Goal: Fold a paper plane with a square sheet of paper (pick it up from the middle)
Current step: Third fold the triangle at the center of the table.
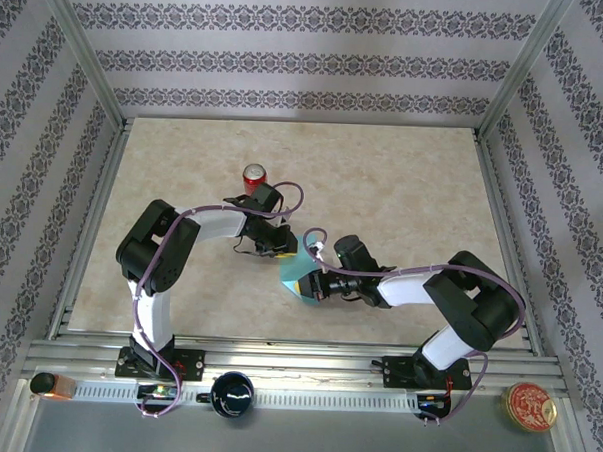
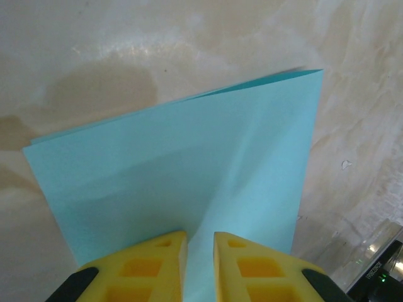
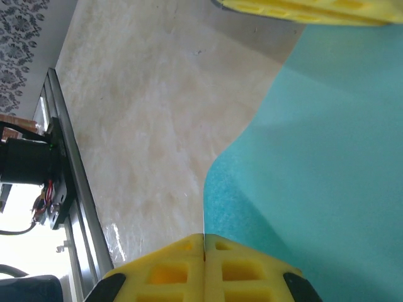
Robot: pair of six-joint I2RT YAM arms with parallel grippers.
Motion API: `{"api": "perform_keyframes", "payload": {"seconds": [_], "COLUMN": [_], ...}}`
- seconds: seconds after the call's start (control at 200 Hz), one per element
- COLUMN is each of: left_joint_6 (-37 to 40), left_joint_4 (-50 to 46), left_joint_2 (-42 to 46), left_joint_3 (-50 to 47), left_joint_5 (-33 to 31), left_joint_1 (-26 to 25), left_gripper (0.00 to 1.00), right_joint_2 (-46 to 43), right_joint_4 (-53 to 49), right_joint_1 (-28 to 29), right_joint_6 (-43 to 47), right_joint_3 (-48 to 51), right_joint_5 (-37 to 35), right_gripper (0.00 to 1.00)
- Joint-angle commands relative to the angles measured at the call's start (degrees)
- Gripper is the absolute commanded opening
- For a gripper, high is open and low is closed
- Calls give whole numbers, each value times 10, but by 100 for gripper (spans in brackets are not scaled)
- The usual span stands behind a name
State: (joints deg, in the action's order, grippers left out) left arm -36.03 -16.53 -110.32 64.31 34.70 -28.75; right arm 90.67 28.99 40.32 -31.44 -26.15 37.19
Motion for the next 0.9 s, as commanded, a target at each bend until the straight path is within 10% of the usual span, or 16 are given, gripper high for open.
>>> {"api": "perform_keyframes", "payload": {"seconds": [0.0, 0.894], "left_joint_6": [20, 12], "left_joint_4": [-31, -21], "left_joint_2": [-10, 6], "left_joint_3": [-16, -19], "left_joint_5": [-16, -10], "left_joint_1": [2, 2], "left_gripper": [19, 19], "right_joint_2": [-4, 10], "right_joint_4": [5, -55], "right_joint_1": [-11, -47], "right_joint_6": [-14, -23], "right_joint_3": [-9, -33], "right_joint_5": [8, -45], "right_gripper": [0, 0]}}
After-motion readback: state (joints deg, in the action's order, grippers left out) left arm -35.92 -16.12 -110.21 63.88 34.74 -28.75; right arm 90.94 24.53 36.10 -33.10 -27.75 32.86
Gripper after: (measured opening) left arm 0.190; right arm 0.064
